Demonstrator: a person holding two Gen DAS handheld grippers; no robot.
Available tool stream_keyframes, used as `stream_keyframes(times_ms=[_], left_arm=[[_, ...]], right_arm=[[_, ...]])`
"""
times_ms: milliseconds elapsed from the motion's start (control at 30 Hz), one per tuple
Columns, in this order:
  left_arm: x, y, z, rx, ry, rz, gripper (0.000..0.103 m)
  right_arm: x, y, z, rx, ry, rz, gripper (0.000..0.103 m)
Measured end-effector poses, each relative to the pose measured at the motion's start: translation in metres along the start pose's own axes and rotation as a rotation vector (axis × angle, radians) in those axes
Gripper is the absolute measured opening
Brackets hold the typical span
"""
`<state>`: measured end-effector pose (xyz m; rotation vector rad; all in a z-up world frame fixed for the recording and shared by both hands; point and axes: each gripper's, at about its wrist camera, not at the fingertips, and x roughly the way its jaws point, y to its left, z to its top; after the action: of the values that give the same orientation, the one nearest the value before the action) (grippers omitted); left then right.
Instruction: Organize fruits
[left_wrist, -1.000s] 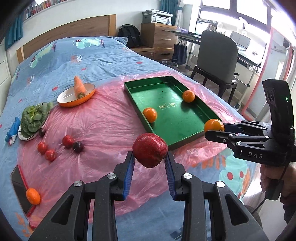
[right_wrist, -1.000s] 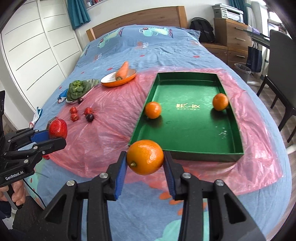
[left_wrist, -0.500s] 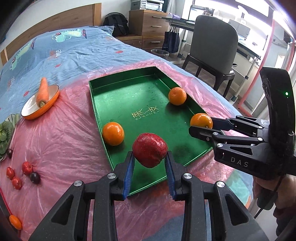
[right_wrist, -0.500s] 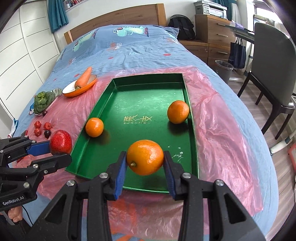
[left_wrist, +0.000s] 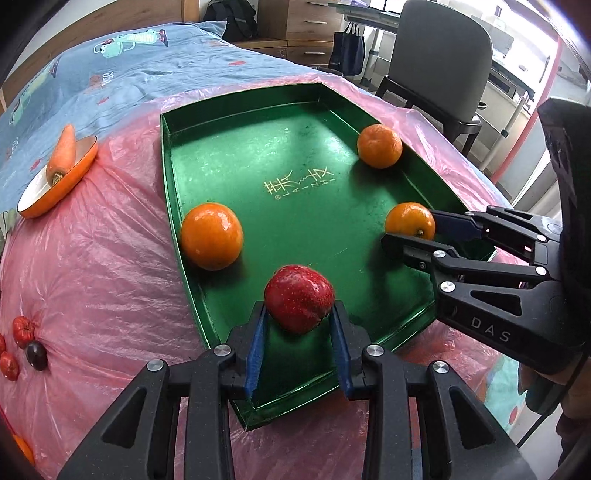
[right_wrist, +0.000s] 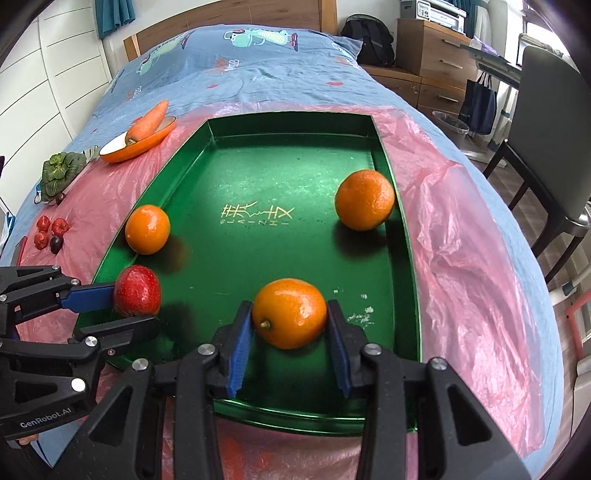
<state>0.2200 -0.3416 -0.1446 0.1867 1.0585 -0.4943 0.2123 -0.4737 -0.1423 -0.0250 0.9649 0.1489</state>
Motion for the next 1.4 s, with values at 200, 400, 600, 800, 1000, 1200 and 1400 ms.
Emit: stream_keyframes(times_ms=[200, 400, 600, 800, 1000, 1200, 1400], left_arm=[[-0.002, 0.001, -0.002, 0.003, 0.005, 0.007, 0.029], [-0.011, -0.001, -0.002, 0.023, -0.005, 0.029, 0.036], [-0.034, -0.003, -0.003, 0.035, -0.049, 0.047, 0.04], [-0.057, 0.0, -0.007, 0.033, -0.08, 0.059, 0.041], [-0.082, 0.002, -0.014, 0.027, -0.117, 0.084, 0.048], [-0.107, 0.007, -0.028, 0.02, -0.139, 0.113, 0.05], [-0.136, 0.016, -0.049, -0.008, -0.155, 0.13, 0.054]], right_arm=[[0.0, 0.004, 0.003, -0.028, 0.002, -0.023, 0.074], [-0.004, 0.008, 0.005, -0.035, 0.0, -0.066, 0.103], [-0.022, 0.012, 0.008, -0.04, -0.025, -0.094, 0.103], [-0.044, 0.015, 0.009, -0.016, -0.056, -0.121, 0.103], [-0.064, 0.013, 0.004, 0.033, -0.068, -0.138, 0.103], [-0.085, 0.013, -0.006, 0.09, -0.078, -0.141, 0.103], [-0.11, 0.019, -0.015, 0.127, -0.098, -0.135, 0.103]])
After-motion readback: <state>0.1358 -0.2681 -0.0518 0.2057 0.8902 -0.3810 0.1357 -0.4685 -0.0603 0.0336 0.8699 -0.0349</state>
